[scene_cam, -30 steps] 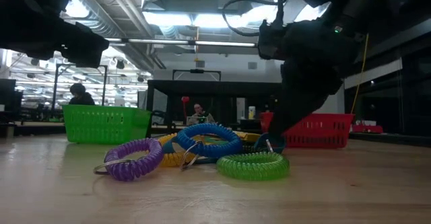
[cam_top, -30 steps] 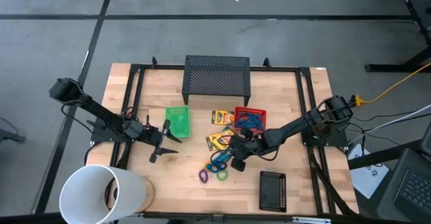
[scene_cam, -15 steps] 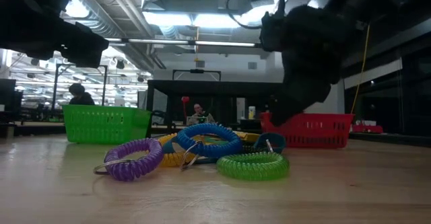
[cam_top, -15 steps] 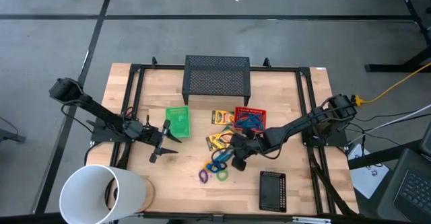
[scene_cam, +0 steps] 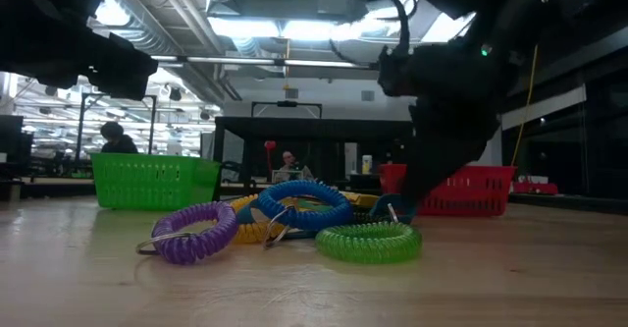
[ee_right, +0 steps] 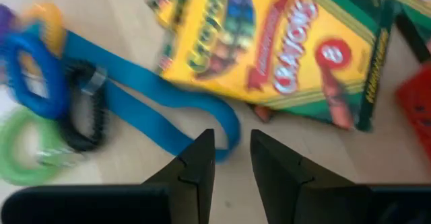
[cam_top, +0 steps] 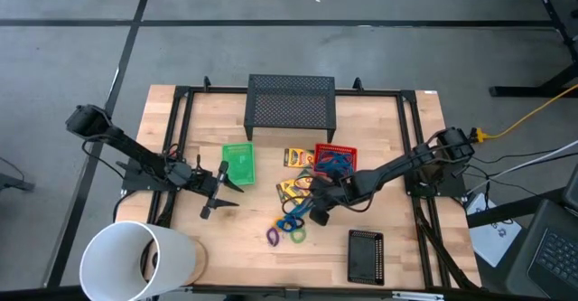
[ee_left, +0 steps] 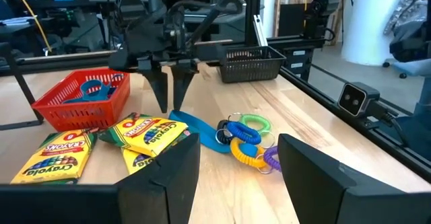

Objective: Pick & Place Office Desk Supplies
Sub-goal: Put the blue rubber band into the red bin

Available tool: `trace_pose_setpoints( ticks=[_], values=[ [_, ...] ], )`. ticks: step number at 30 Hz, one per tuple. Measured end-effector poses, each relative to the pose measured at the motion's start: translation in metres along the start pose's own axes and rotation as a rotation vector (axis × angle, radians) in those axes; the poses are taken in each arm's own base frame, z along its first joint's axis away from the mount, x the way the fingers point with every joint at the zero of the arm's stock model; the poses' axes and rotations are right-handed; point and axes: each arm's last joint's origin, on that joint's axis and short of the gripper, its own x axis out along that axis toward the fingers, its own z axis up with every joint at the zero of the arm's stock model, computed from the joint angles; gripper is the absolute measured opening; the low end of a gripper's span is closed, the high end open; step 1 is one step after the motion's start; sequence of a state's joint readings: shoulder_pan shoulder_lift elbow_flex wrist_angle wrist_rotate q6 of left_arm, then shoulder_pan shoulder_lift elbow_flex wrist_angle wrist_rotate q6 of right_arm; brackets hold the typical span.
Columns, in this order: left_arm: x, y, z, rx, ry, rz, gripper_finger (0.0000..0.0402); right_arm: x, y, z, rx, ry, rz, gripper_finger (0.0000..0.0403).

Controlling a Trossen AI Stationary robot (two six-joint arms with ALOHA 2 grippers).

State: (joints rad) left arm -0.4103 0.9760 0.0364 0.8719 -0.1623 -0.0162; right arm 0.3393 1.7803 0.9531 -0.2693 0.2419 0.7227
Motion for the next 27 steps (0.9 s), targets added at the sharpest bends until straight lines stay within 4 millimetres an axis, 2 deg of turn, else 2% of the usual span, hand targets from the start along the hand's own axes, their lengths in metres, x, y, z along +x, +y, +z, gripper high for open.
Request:
trace_pose_setpoints(
  ticks=[5, 9, 12, 17, 23, 27],
  values=[
    [0.0, 0.0, 0.0, -0.007, 0.002, 0.0, 0.0196, 0.015, -0.001, -0.004, 0.003, 0.047, 0.012, 0.0098],
    [0.0, 0.0, 0.0, -0.014, 0.001, 0.0, 0.0196, 0.019, -0.002, -0.004, -0.019, 0.052, 0.005, 0.0095],
    [0.0, 0.0, 0.0, -0.014, 0.001, 0.002, 0.0196, 0.018, -0.002, -0.002, -0.056, 0.046, 0.009, 0.0074],
    [0.0, 0.0, 0.0, -0.019, 0.001, 0.003, 0.0196, 0.016, -0.003, -0.001, -0.1, 0.03, -0.001, 0.001],
    [0.0, 0.0, 0.0, -0.023, 0.001, 0.003, 0.0196, 0.013, -0.002, 0.001, -0.096, 0.017, 0.018, 0.0006],
    [0.0, 0.0, 0.0, -0.025, 0.001, 0.003, 0.0196, 0.006, 0.006, 0.009, -0.117, 0.01, 0.042, 0.0005]
  ],
)
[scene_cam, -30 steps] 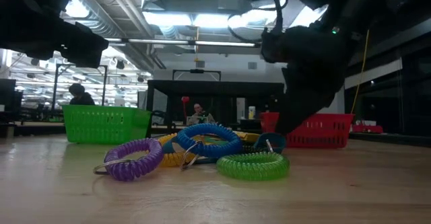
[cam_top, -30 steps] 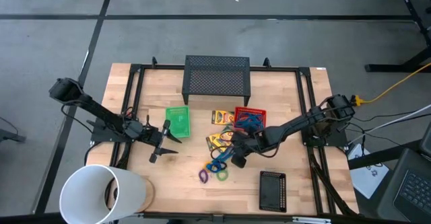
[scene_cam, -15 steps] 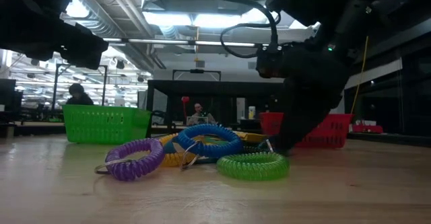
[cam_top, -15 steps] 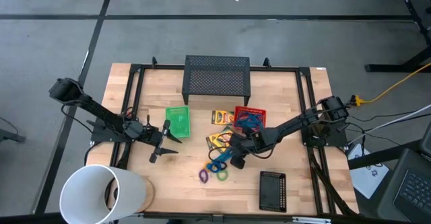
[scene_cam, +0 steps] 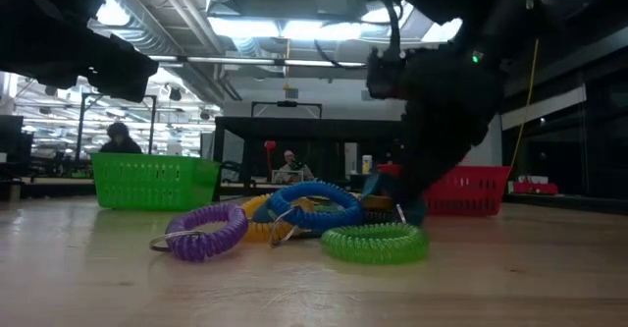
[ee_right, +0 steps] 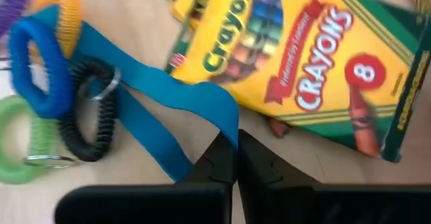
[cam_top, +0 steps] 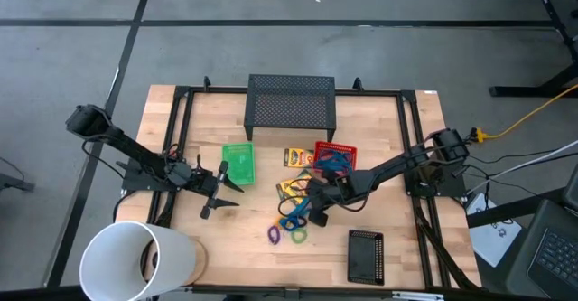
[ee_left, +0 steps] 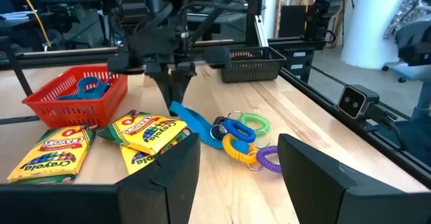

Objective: Pick & Place Office Desk Supplies
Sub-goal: Put the blue rubber band into the red bin

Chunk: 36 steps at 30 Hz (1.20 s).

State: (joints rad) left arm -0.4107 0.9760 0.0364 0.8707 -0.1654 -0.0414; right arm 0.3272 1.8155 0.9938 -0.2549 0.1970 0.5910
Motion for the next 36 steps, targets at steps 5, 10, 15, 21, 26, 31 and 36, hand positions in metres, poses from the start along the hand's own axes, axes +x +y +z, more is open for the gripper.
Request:
trace_pose_setpoints(
  ticks=[5, 10, 15, 21, 26, 31, 36],
  values=[
    [0.0, 0.0, 0.0, 0.0, 0.0, 0.0, 0.0196, -0.017, 0.016, 0.012, -0.053, -0.003, -0.02, 0.0004],
    [0.0, 0.0, 0.0, 0.0, 0.0, 0.001, 0.0196, -0.045, 0.034, 0.019, -0.095, 0.01, -0.159, 0.0003],
    [0.0, 0.0, 0.0, 0.0, -0.001, 0.001, 0.0196, -0.079, 0.054, 0.027, -0.139, -0.051, -0.299, 0.0004],
    [0.0, 0.0, 0.0, 0.0, 0.0, 0.0, 0.0196, -0.116, 0.064, 0.03, -0.15, -0.157, -0.489, 0.0005],
    [0.0, 0.0, 0.0, 0.0, -0.001, 0.001, 0.0196, -0.132, 0.066, 0.031, -0.136, -0.215, -0.569, 0.0005],
    [0.0, 0.0, 0.0, 0.0, -0.001, 0.001, 0.0196, -0.134, 0.066, 0.032, -0.137, -0.232, -0.587, 0.0005],
    [0.0, 0.0, 0.0, 0.0, -0.001, 0.001, 0.0196, -0.135, 0.065, 0.032, -0.147, -0.252, -0.614, 0.0005]
  ],
)
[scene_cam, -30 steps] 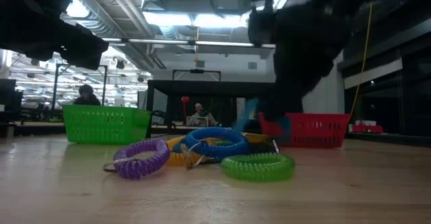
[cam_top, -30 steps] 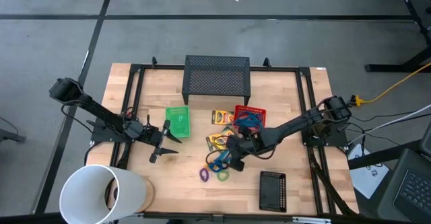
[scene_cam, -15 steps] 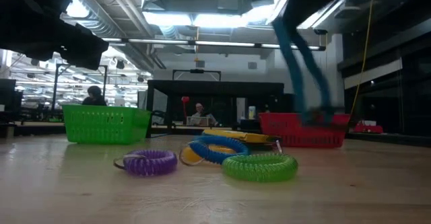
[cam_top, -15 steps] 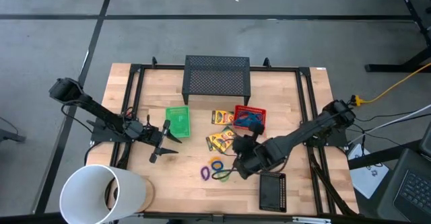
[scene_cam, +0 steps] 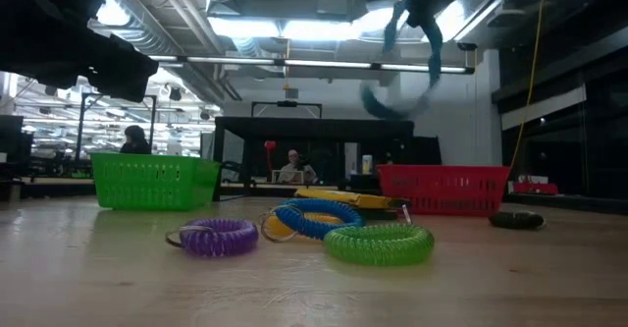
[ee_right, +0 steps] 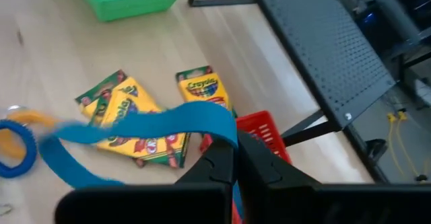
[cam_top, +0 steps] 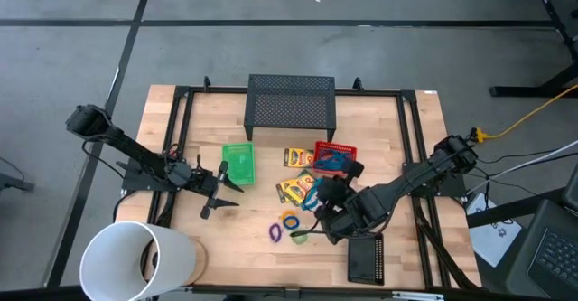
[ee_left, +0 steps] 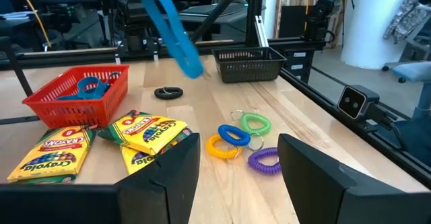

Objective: Pick & Place Office Desk Supplies
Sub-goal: Put the blue rubber band into the red bin

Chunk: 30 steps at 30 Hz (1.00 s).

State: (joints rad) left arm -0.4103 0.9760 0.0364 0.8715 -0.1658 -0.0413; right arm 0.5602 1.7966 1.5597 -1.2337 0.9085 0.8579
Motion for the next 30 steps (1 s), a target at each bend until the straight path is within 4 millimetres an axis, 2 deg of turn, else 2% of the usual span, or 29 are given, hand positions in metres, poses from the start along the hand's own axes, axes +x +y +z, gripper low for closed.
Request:
trace_pose_setpoints(
  ticks=[7, 20, 30],
  values=[
    [0.0, 0.0, 0.0, 0.0, 0.0, 0.0, 0.0196, 0.003, -0.009, -0.001, -0.01, -0.027, -0.097, 0.0005],
    [0.0, 0.0, 0.0, 0.0, 0.0, 0.0, 0.0196, 0.02, -0.041, 0.0, -0.025, 0.03, -0.303, 0.0005],
    [0.0, 0.0, 0.0, -0.001, 0.0, -0.001, 0.0196, 0.036, -0.056, 0.008, -0.015, 0.066, -0.351, 0.0003]
  ],
)
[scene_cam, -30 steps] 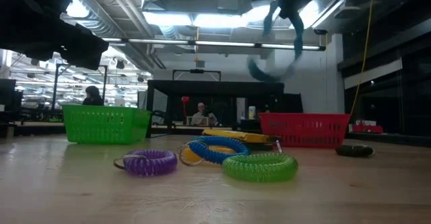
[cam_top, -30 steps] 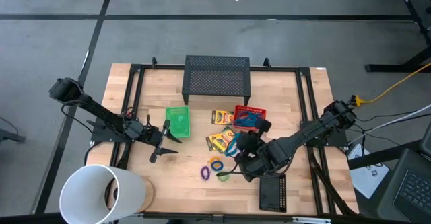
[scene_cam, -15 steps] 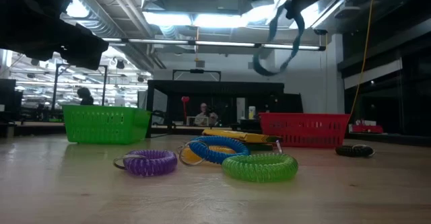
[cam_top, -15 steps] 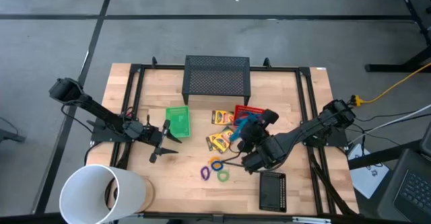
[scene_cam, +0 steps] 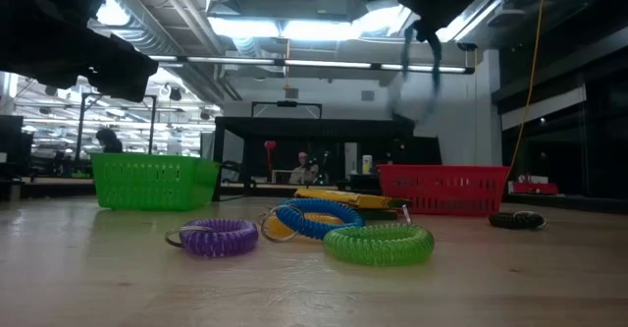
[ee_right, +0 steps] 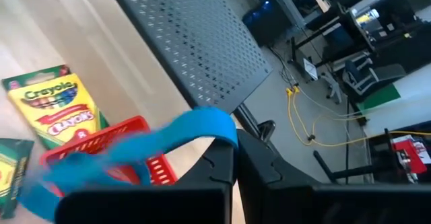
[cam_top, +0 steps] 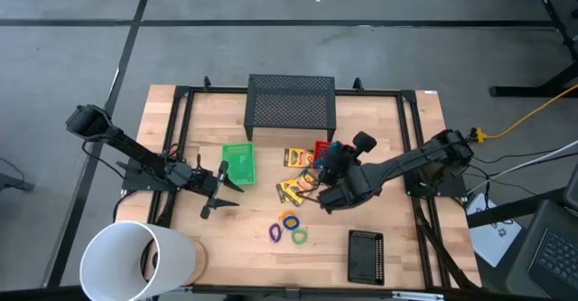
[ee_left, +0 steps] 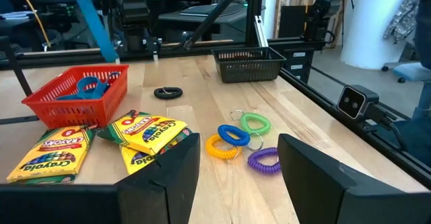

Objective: Pick & Place Office Desk Supplies
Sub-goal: Put the blue rubber band into the red bin

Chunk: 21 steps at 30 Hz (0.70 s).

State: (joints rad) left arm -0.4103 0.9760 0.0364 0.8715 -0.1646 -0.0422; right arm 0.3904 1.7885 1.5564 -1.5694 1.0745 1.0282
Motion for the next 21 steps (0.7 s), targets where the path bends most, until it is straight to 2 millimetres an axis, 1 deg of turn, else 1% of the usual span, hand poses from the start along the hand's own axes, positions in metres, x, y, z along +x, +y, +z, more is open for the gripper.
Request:
trace_pose_setpoints(
  ticks=[2, 5, 9, 15, 18, 21],
  values=[
    [0.0, 0.0, 0.0, 0.0, 0.0, -0.001, 0.0196, 0.002, -0.006, 0.0, 0.003, -0.005, -0.007, 0.0003],
    [0.0, 0.0, 0.0, 0.0, 0.0, -0.002, 0.0196, 0.005, -0.017, -0.005, 0.033, -0.003, -0.013, 0.0002],
    [0.0, 0.0, 0.0, 0.001, 0.002, -0.01, 0.0196, 0.009, -0.03, -0.021, 0.098, -0.029, -0.008, 0.0002],
    [0.0, 0.0, 0.0, 0.003, 0.003, -0.01, 0.0196, 0.014, -0.042, -0.05, 0.211, -0.101, 0.094, 0.0001],
    [0.0, 0.0, 0.0, 0.006, 0.004, -0.01, 0.0196, 0.019, -0.045, -0.061, 0.242, -0.137, 0.165, 0.0001],
    [0.0, 0.0, 0.0, 0.011, 0.004, -0.01, 0.0196, 0.026, -0.046, -0.068, 0.273, -0.159, 0.219, 0.0001]
  ],
)
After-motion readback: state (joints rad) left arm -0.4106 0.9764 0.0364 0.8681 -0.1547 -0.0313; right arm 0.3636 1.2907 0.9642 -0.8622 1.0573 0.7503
